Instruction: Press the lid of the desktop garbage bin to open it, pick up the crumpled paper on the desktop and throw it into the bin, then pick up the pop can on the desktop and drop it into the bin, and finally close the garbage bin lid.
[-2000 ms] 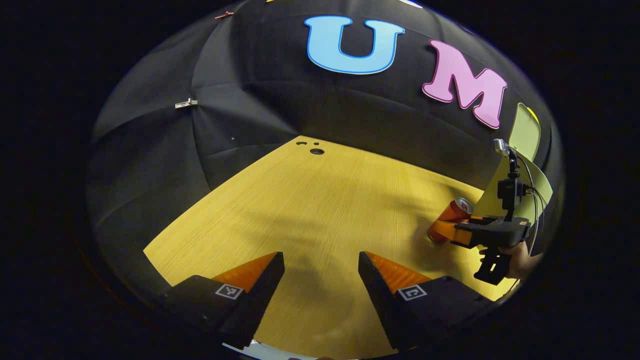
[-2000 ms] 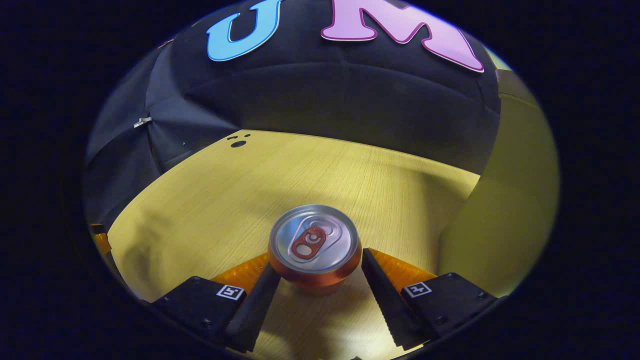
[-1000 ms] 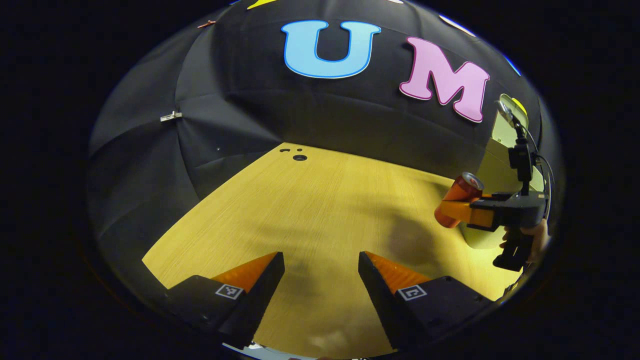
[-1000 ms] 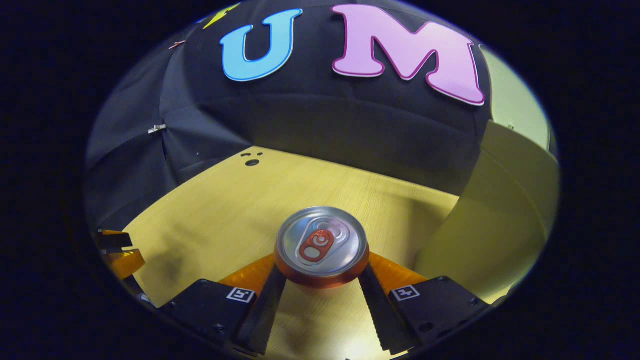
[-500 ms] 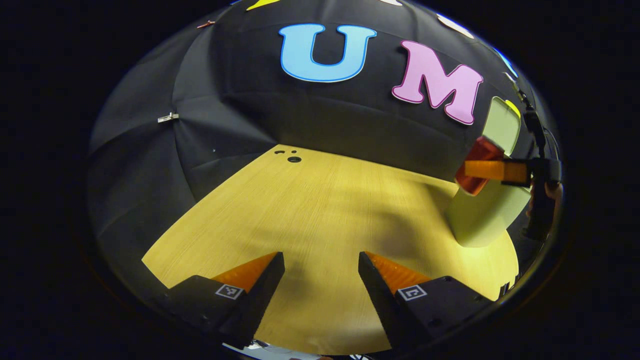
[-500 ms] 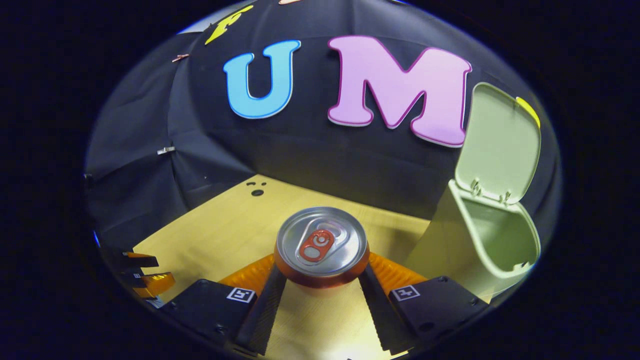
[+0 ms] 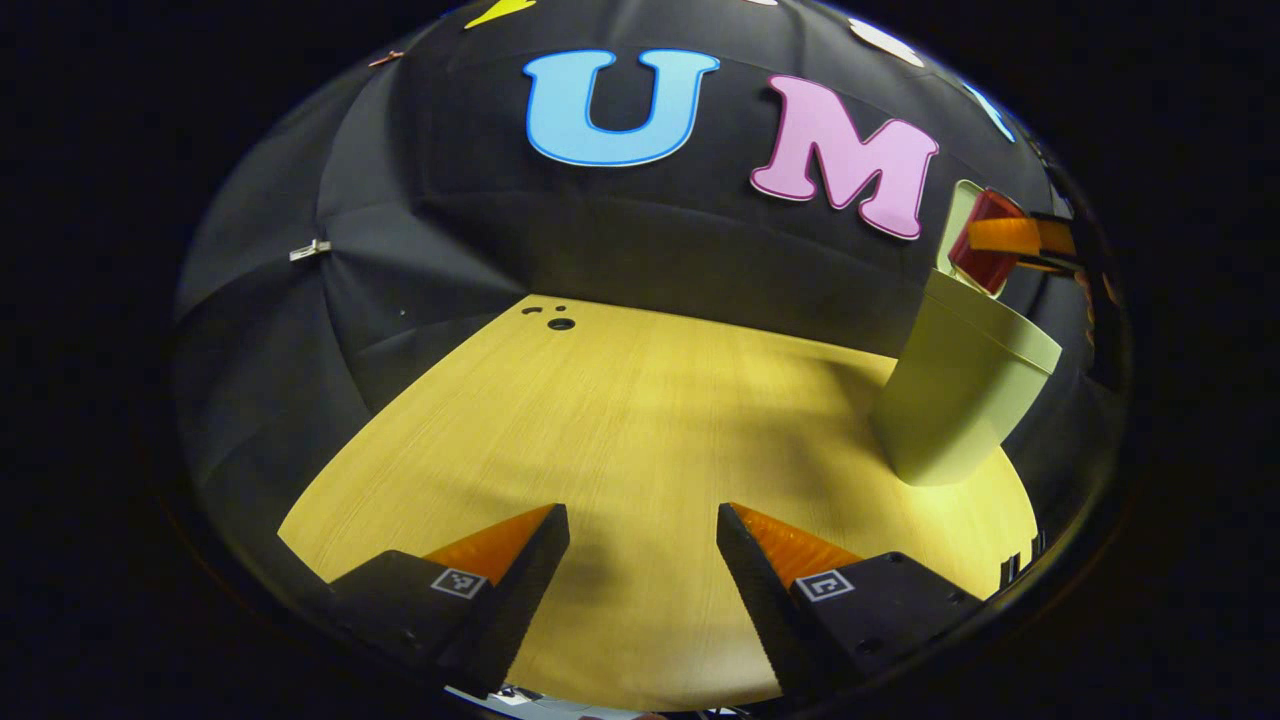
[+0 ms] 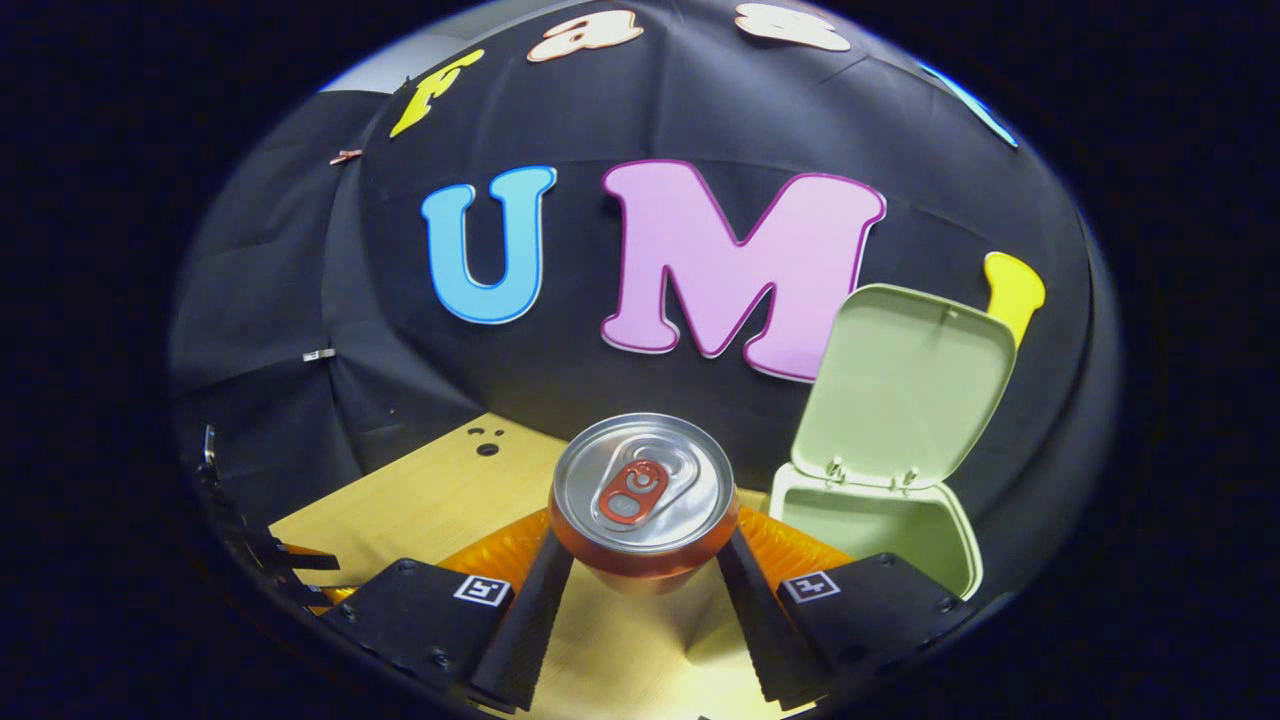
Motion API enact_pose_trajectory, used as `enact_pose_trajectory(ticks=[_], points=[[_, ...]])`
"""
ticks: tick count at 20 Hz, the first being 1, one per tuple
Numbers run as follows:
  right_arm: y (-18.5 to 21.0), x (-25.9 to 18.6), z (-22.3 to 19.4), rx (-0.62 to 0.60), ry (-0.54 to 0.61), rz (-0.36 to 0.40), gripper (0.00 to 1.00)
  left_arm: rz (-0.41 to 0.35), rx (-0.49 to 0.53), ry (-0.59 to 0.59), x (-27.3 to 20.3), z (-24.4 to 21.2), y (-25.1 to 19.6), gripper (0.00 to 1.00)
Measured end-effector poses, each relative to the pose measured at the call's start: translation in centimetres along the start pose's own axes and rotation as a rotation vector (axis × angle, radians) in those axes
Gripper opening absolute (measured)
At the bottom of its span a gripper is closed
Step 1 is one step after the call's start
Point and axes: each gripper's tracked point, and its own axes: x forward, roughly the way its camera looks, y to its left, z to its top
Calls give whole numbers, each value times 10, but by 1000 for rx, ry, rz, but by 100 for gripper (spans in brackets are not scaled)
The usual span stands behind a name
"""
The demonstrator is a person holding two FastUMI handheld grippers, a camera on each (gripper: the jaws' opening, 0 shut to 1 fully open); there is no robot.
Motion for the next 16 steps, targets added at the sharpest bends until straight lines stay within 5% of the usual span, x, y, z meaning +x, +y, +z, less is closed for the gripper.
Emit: enact_pose_trajectory(ticks=[7,16], points=[[-75,-17,18,46,-36,-124,83,-43,33,-18,6,12,-33,96],[-146,-13,-18,82,20,-232,83,-54,48,-3,14,12,-58,96]])
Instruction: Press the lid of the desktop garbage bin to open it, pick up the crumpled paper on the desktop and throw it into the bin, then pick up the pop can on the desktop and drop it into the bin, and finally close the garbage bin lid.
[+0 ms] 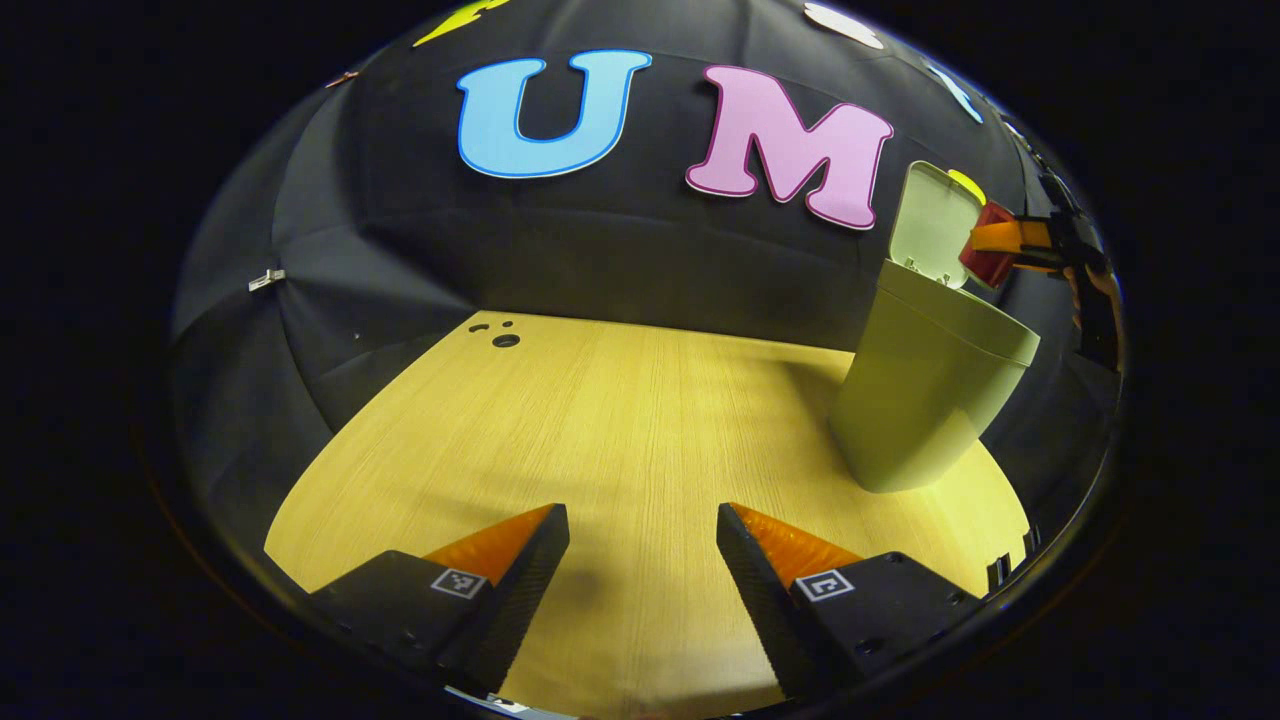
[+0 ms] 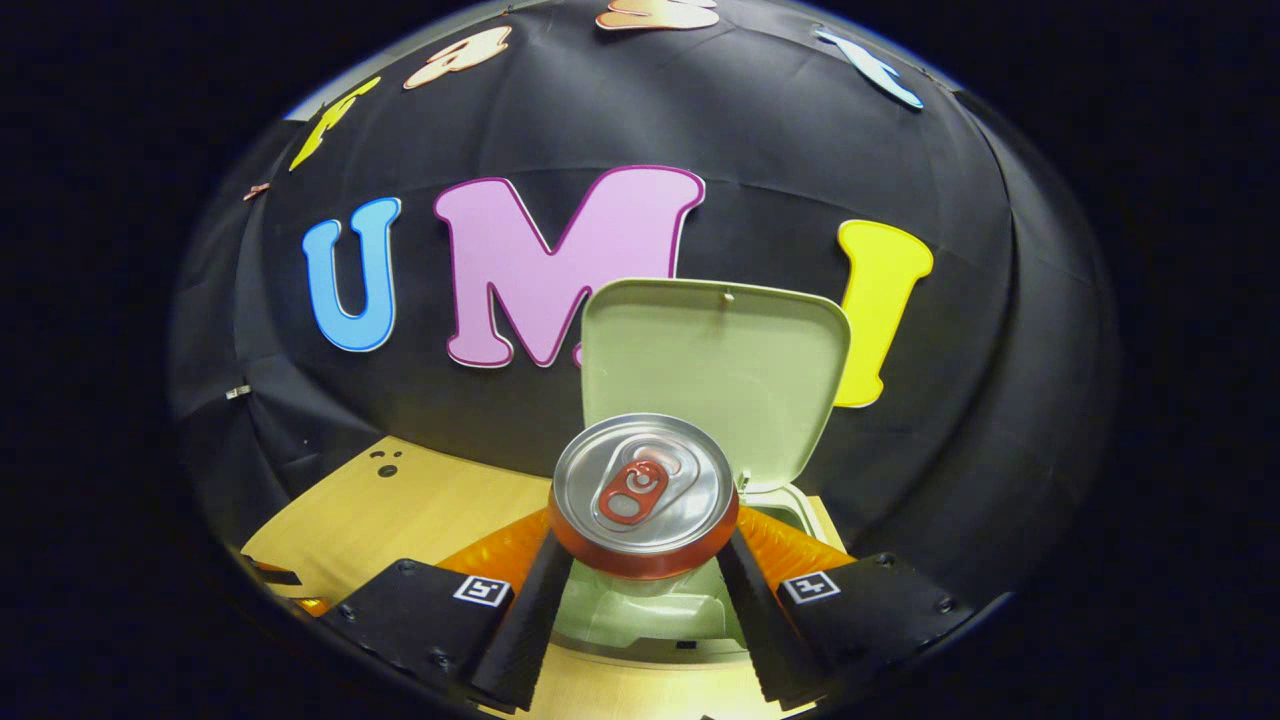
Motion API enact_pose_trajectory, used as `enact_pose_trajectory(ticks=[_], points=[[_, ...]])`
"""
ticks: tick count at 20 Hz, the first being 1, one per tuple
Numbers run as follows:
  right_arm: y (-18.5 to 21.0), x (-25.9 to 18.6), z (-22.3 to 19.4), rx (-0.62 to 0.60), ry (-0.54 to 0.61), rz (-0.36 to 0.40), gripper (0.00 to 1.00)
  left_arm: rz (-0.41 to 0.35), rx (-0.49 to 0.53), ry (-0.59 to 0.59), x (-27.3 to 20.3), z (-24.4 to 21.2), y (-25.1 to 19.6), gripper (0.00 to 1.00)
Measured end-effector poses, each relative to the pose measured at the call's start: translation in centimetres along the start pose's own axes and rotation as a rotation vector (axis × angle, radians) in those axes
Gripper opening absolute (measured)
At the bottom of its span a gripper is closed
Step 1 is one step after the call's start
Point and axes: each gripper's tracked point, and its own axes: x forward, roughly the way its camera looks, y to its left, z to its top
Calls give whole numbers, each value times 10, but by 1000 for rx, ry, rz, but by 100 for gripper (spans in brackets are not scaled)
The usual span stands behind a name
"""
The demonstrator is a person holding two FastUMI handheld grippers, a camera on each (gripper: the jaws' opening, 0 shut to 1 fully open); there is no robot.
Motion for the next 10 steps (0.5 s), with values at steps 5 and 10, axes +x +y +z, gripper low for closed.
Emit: enact_pose_trajectory(ticks=[5,10], points=[[-13,14,-28,18,57,-12,83,23,-19,13,2,-3,0,96],[-18,28,-45,31,94,-7,83,46,-29,31,5,-7,-1,96]])
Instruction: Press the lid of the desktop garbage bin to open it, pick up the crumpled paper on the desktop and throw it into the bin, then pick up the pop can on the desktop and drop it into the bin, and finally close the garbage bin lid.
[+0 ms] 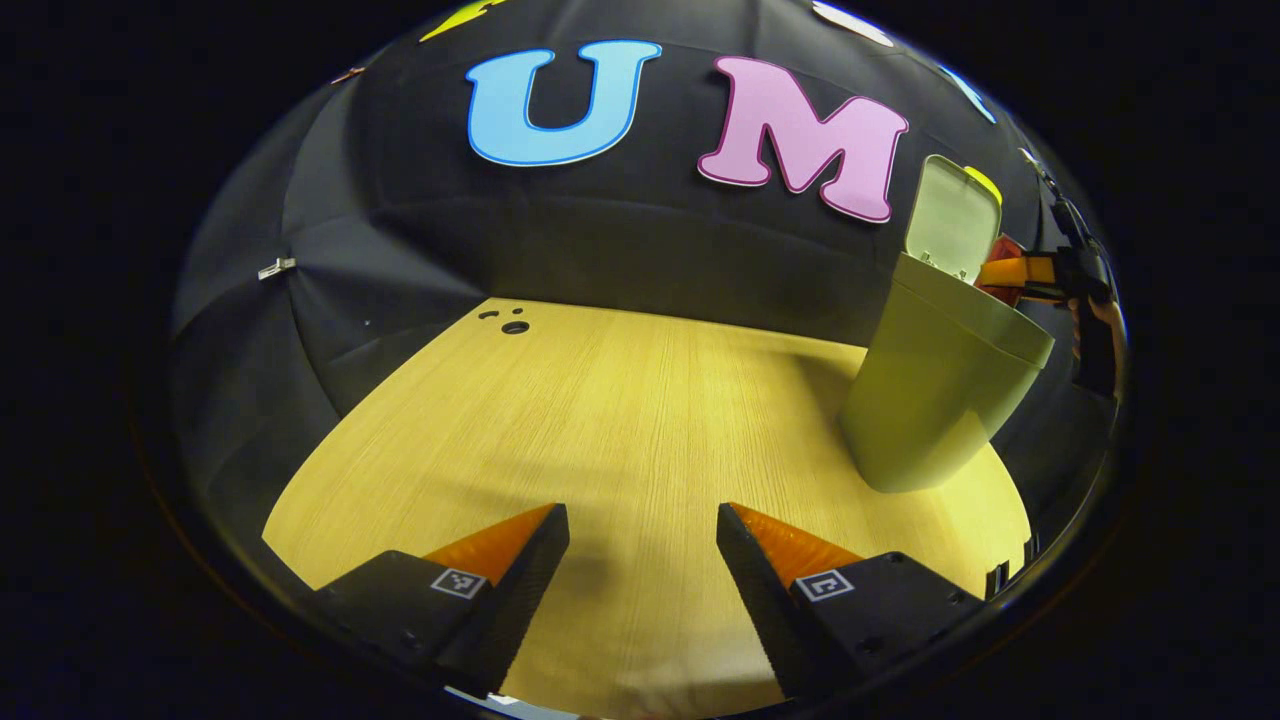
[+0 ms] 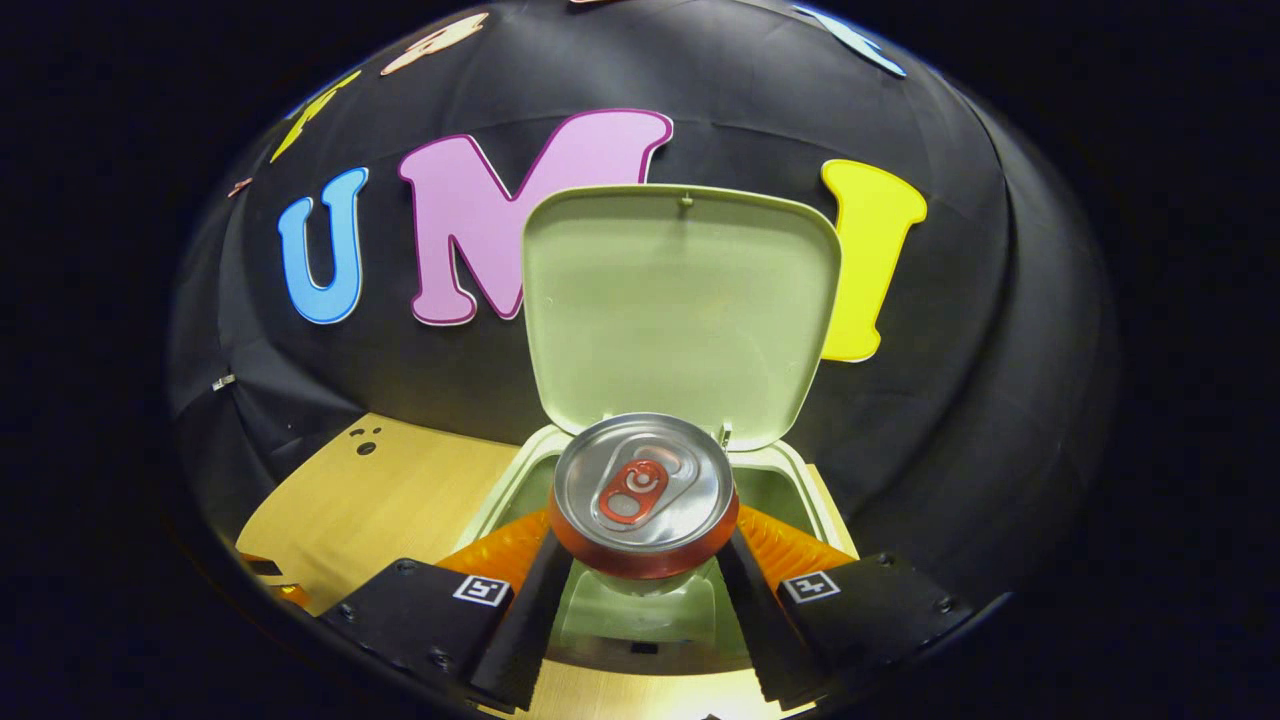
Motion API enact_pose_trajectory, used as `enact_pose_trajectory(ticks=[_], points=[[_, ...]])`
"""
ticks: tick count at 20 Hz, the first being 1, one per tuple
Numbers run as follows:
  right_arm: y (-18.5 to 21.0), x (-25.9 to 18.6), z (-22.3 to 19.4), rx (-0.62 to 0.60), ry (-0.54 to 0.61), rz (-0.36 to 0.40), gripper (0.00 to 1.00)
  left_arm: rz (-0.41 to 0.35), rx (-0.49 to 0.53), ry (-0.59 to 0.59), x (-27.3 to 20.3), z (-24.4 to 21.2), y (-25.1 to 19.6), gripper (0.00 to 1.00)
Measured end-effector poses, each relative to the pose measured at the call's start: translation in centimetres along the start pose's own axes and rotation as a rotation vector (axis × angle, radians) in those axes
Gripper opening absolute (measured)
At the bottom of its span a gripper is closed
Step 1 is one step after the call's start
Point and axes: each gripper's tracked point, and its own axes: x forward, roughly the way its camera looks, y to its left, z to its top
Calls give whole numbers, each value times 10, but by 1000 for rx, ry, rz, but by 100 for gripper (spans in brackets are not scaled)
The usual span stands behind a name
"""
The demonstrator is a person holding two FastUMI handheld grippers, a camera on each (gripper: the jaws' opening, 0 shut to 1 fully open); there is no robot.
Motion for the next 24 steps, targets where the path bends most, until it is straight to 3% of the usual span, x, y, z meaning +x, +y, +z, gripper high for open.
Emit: enact_pose_trajectory(ticks=[8,11,17,24], points=[[6,17,-6,6,16,44,85,45,-14,8,-2,-4,-8,96],[7,18,1,15,-11,62,99,71,-23,10,-7,-8,-12,96],[2,-1,43,41,-134,88,99,102,-24,6,-23,-15,-21,96],[-10,-28,113,-28,-283,50,98,54,8,-19,-29,-16,-33,96]])
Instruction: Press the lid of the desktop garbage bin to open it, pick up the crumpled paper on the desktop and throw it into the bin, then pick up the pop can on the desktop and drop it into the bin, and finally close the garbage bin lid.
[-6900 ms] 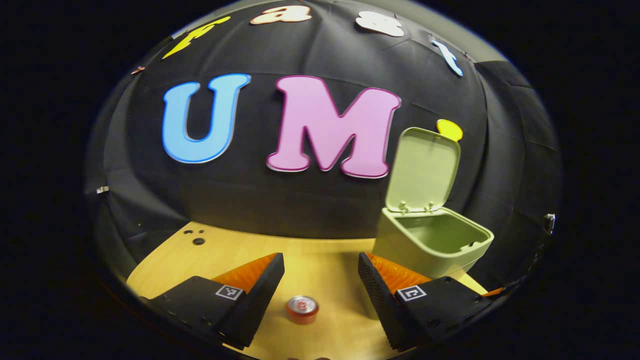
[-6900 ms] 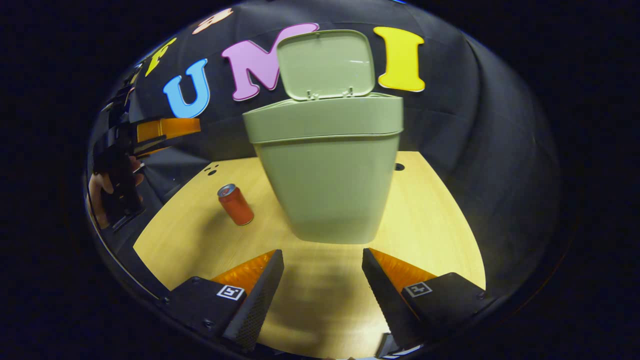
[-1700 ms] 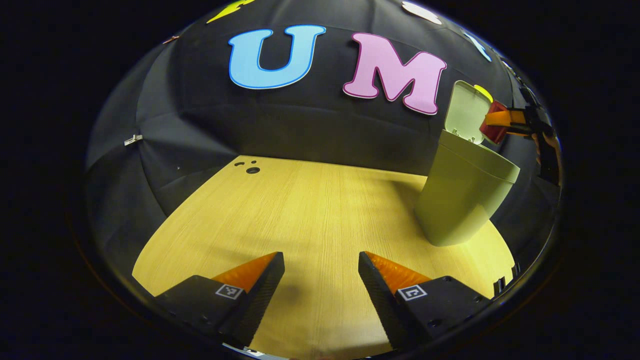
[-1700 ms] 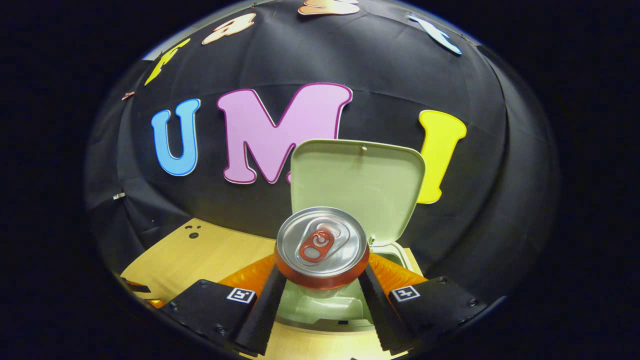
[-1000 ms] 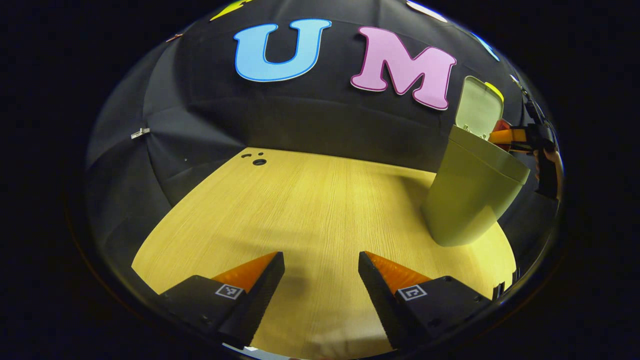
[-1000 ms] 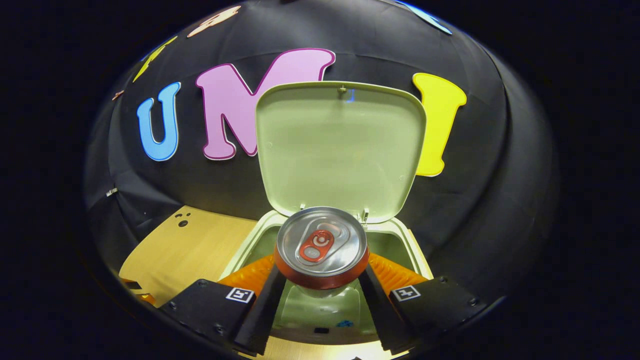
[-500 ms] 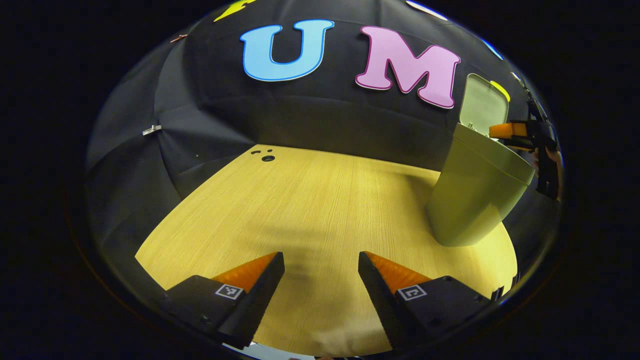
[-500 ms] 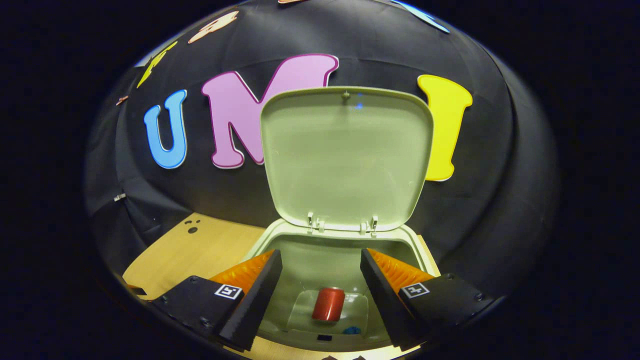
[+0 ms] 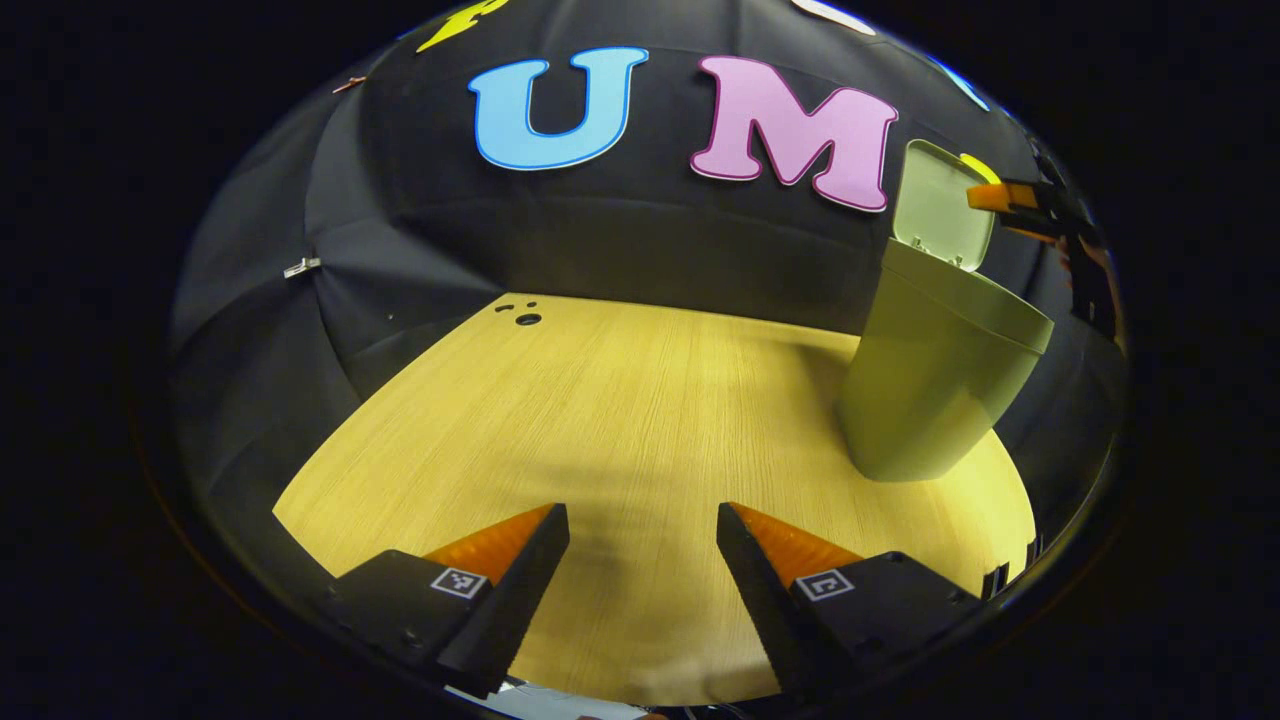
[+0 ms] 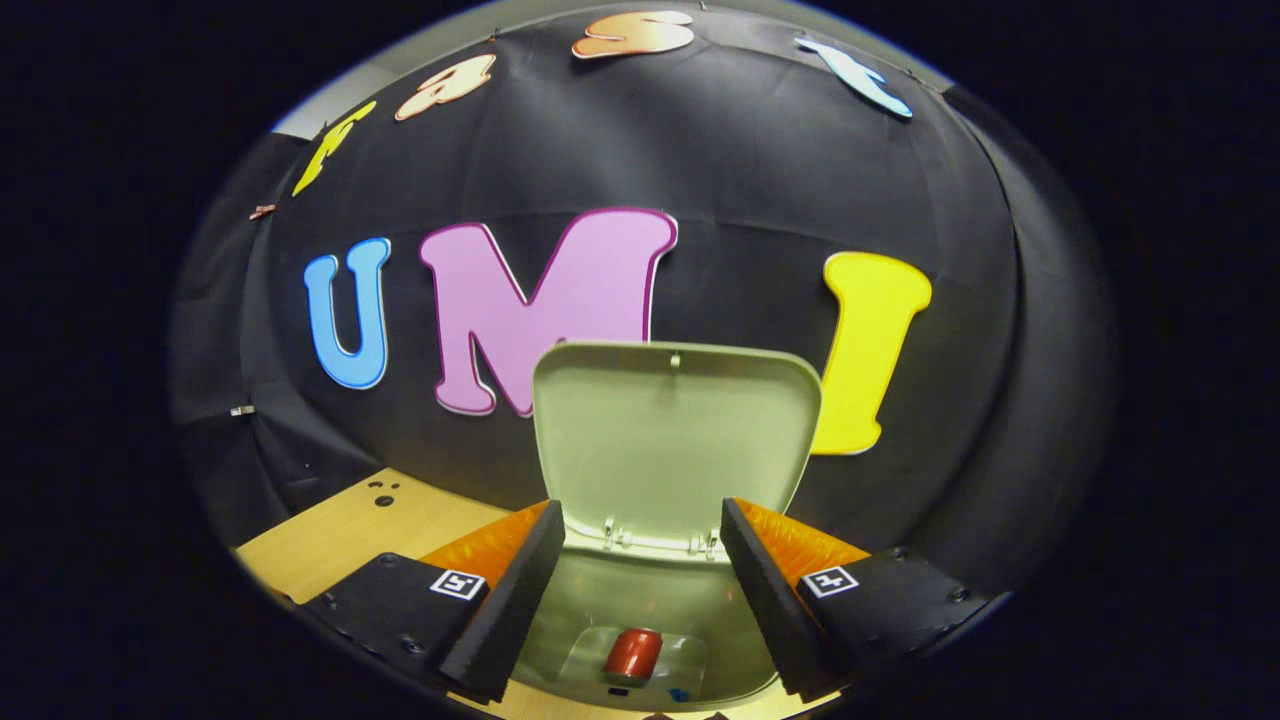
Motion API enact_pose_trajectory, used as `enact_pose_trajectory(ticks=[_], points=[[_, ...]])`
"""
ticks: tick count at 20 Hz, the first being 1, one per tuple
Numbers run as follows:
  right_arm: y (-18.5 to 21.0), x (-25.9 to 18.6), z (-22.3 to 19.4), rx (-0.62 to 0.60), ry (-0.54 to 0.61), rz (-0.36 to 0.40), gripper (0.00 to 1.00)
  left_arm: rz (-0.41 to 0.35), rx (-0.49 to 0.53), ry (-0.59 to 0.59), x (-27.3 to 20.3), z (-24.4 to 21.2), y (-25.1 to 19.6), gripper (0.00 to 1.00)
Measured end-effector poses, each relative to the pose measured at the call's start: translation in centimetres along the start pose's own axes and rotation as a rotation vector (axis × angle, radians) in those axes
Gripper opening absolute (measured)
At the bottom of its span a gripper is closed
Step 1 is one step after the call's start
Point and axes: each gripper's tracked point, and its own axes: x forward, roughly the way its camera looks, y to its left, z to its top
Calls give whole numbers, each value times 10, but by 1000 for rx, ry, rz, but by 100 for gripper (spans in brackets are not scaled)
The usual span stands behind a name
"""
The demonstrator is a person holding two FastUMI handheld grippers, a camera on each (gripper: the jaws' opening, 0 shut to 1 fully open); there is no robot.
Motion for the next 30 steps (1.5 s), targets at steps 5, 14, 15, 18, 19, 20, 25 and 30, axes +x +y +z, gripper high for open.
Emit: enact_pose_trajectory(ticks=[5,14,15,18,19,20,25,30], points=[[-9,7,48,-10,-70,-23,98,-12,5,-2,-3,-1,4,96],[-10,40,92,34,-107,-28,97,26,-74,-7,-6,-1,24,96],[-11,45,94,37,-114,-33,97,34,-79,-5,-6,-3,26,96],[-16,61,103,36,-128,-53,97,60,-104,2,-8,-9,35,96],[-17,65,107,36,-120,-54,98,71,-114,7,-9,-11,37,96],[-17,71,106,36,-109,-55,97,80,-123,8,-9,-12,39,96],[-11,86,90,47,-55,-23,98,135,-151,6,-10,-15,46,96],[-7,65,81,88,-34,16,96,140,-166,-11,-9,-8,34,96]])
